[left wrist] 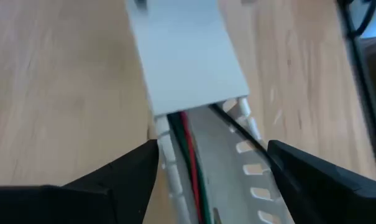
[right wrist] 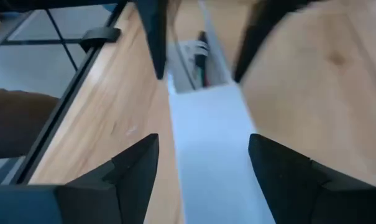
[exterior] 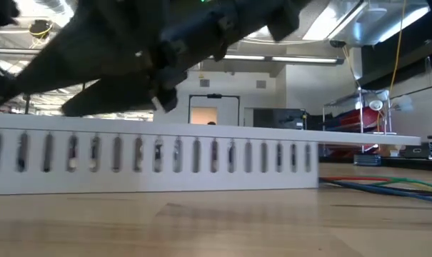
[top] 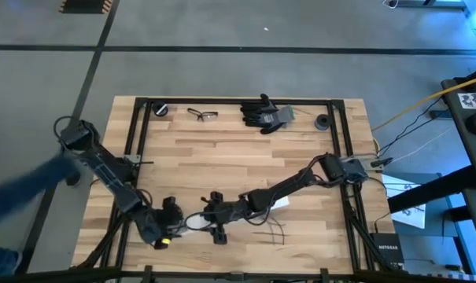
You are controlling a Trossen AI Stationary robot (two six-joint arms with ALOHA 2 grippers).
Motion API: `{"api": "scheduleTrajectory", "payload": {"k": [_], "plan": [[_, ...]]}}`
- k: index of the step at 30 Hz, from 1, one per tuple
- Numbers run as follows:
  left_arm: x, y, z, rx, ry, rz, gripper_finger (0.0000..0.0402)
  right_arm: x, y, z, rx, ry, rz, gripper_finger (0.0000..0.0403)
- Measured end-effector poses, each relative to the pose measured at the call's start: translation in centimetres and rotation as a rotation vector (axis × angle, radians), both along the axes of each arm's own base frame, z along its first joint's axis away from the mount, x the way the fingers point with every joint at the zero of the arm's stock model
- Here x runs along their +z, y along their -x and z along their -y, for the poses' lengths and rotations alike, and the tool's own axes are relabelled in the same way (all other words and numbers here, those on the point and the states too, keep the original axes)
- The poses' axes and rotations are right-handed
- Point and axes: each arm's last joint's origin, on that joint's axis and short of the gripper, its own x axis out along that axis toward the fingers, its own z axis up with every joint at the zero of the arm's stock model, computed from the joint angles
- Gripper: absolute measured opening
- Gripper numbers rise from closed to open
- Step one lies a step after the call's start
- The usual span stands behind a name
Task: Ziptie cables
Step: Close the cable duct
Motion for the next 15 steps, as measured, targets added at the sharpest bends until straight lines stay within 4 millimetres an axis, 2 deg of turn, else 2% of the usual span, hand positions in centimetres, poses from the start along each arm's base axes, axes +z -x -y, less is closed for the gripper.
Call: {"api": "scheduleTrajectory", "payload": {"k": [3, 8, 15], "plan": [[-0.2, 1.0, 0.4, 0.031, -0.026, 0.013, 0.0283, 0.9, 0.5, 0.2, -0.004, 0.016, -0.047, 0.0238], [-0.1, 1.5, 1.1, 0.083, -0.029, 0.09, 0.0282, 0.7, 0.9, 0.2, -0.013, 0.009, -0.101, 0.0238], [-1.3, 1.8, 1.5, 0.102, -0.044, 0.054, 0.0282, 0.7, 1.0, 0.0, -0.006, 0.01, -0.102, 0.0238]]}}
